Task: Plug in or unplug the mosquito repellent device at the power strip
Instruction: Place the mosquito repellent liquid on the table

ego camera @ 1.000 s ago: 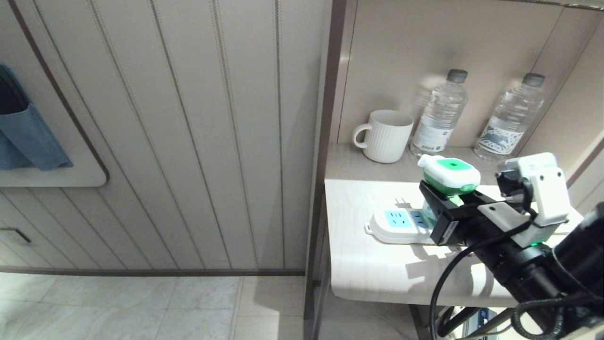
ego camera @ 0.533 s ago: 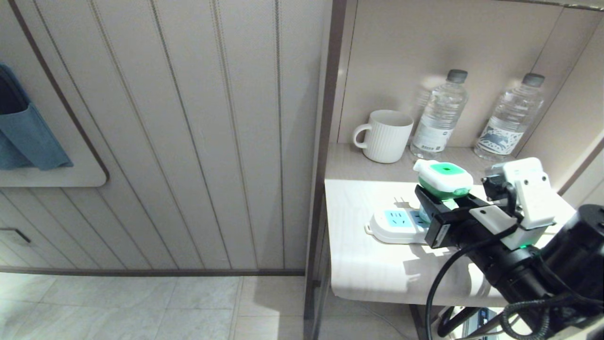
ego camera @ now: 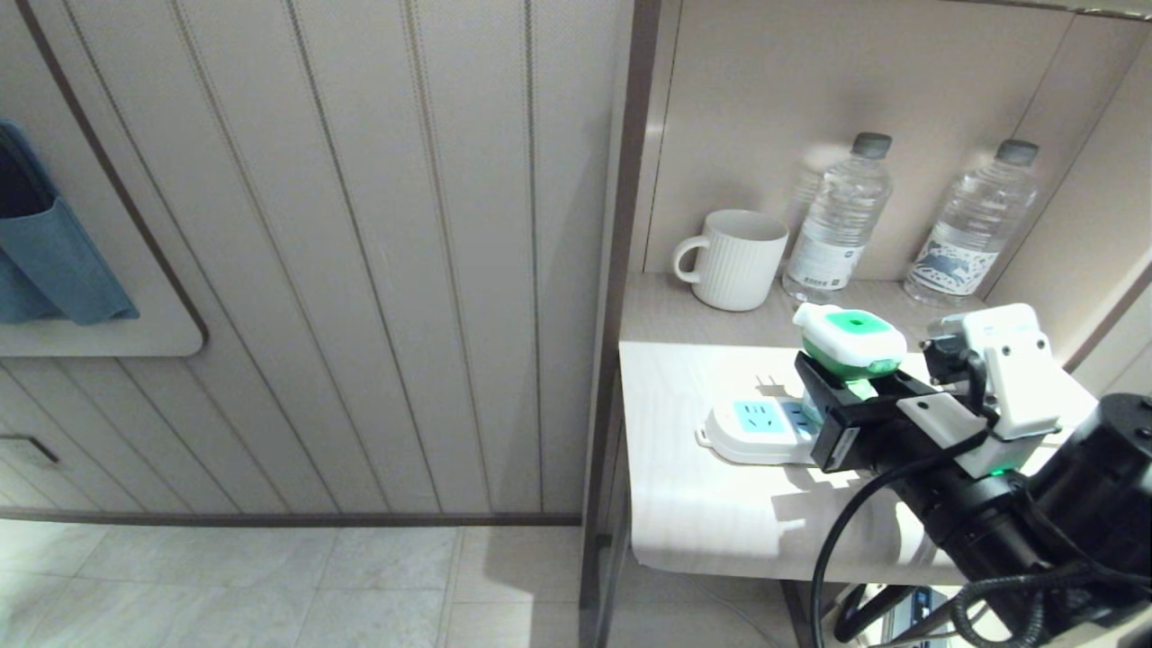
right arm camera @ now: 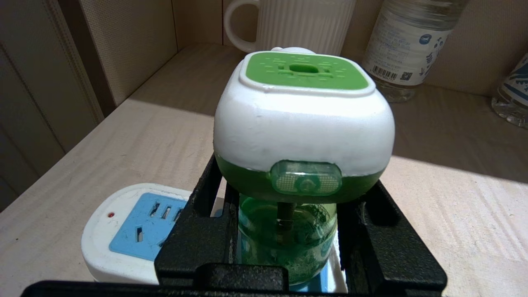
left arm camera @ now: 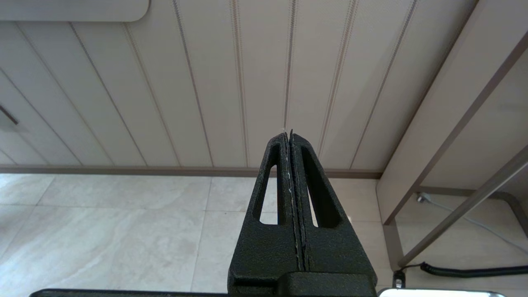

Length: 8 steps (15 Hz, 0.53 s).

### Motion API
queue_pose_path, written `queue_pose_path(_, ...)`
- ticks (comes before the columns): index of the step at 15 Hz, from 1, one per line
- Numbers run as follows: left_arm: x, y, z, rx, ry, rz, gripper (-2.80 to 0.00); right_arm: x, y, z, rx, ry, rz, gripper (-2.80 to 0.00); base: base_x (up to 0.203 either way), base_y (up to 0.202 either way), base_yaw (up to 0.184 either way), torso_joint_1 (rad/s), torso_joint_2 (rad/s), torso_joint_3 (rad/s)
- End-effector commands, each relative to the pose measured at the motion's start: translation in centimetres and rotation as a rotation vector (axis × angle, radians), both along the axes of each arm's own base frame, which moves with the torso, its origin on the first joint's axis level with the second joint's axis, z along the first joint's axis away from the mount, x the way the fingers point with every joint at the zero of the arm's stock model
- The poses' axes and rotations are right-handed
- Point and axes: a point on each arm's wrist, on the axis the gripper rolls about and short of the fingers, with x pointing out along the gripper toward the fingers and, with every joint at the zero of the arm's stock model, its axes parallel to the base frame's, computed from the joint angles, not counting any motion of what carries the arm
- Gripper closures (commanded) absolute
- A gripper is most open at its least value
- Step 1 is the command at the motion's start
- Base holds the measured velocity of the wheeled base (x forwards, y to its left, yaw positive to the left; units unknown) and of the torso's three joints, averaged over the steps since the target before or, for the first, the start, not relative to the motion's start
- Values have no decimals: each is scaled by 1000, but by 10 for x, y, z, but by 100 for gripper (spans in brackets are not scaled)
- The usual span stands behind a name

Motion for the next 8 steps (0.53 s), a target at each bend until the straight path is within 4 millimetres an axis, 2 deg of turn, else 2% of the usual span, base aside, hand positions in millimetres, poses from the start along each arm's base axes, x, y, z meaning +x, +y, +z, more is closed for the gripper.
queue_pose_path(1,0,0,0,0,2,0,0,-2,-2,2,9,-12,-6,0,0,0,0,0,0,0)
queue_pose_path(3,0,0,0,0,1,0,0,-4,-3,4,11,-13,-20,0,0,0,0,0,0,0)
queue_pose_path(4,0,0,0,0,2,0,0,-4,-3,5,12,-16,-27,-280,0,0,0,0,0,0)
queue_pose_path(8,0,0,0,0,2,0,0,-8,-5,8,16,-29,-25,-280,0,0,0,0,0,0)
